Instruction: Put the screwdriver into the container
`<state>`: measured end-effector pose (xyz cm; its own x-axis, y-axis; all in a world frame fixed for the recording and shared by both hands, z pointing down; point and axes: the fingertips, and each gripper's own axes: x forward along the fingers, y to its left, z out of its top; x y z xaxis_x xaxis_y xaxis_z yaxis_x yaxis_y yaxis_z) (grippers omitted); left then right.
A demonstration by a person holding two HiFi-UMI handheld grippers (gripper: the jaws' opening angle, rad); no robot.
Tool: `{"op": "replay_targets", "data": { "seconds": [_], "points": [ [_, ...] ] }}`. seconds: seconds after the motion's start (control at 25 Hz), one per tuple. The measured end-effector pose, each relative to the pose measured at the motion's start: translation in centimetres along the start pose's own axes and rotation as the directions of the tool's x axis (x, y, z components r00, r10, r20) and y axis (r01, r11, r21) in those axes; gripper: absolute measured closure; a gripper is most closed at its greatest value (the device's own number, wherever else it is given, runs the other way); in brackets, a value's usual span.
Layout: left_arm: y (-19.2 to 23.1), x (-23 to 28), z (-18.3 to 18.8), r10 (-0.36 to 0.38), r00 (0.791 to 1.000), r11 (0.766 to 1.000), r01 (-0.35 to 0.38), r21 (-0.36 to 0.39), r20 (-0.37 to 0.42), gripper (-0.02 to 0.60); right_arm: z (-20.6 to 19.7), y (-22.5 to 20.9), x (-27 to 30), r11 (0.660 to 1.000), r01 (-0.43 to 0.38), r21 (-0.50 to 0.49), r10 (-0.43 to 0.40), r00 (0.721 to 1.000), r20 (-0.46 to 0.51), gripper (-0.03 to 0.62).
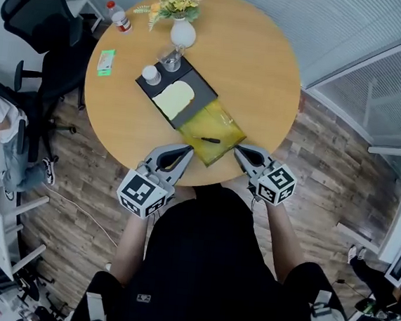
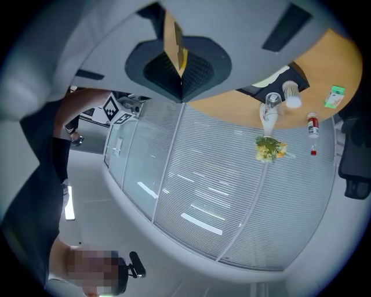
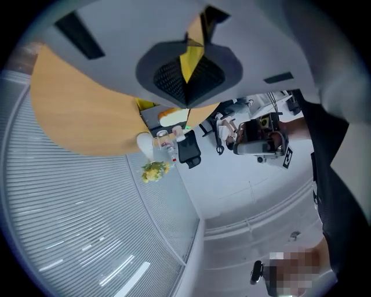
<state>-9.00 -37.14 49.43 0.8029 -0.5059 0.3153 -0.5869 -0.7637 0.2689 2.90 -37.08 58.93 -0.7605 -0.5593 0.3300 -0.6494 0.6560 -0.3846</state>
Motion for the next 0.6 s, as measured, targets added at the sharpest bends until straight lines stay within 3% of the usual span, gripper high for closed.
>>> {"op": "replay_targets", "data": {
  "seconds": [0.6],
  "points": [
    [-3.1,-2.4,-0.3,0.045,0.999,0.999,-0.045,0.023,0.026,0.577,1.4,2.9,-2.4,0.995,-0.044,-0.09,0.046,0.999,0.02,0.589]
  ]
}}
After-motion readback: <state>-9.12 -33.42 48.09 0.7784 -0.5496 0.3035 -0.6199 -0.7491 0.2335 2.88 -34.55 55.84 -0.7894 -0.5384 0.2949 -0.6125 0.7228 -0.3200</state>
